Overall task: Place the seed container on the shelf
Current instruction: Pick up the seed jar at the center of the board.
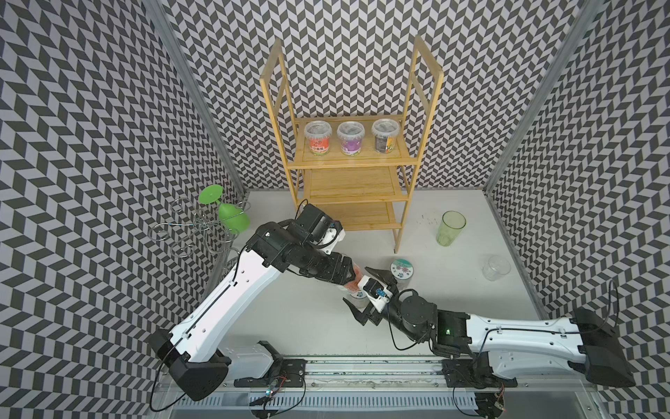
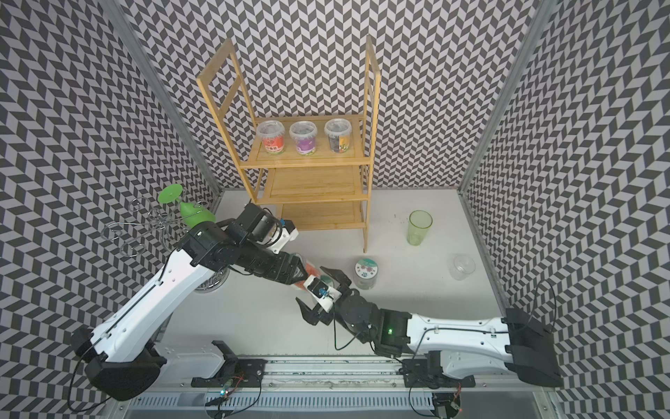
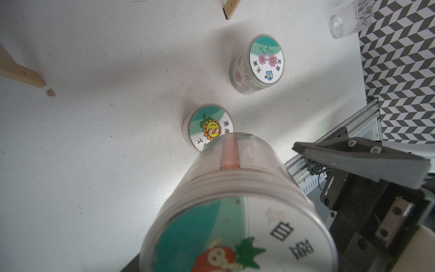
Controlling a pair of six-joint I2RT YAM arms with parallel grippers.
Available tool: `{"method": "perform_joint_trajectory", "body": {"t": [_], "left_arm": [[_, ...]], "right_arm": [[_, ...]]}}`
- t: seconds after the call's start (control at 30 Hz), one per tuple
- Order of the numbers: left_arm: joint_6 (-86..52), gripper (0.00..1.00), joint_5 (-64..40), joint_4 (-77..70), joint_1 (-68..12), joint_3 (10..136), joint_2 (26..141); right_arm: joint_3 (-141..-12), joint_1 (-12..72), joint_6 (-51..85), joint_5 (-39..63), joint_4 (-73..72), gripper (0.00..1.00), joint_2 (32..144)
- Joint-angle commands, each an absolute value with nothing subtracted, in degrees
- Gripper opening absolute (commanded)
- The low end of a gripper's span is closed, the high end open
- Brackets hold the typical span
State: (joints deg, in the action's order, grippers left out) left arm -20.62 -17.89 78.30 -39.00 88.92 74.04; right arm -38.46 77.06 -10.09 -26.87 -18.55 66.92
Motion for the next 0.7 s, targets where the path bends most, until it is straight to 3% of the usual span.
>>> {"method": "perform_joint_trajectory", "body": {"t": [0.0,0.67], "left_arm": [[-19.56,0.46,-18.90,77.67,-39.70,90.53,73.52],[-19.35,0.46,-19.33,77.64,-41.70,89.76,72.08]], "right_arm": [[-40.83,76.99,-10.24,-26.28,-21.88,0.99,68.55],[-45.67,74.41,-12.98,-26.97,-23.53,1.00,75.91]]}}
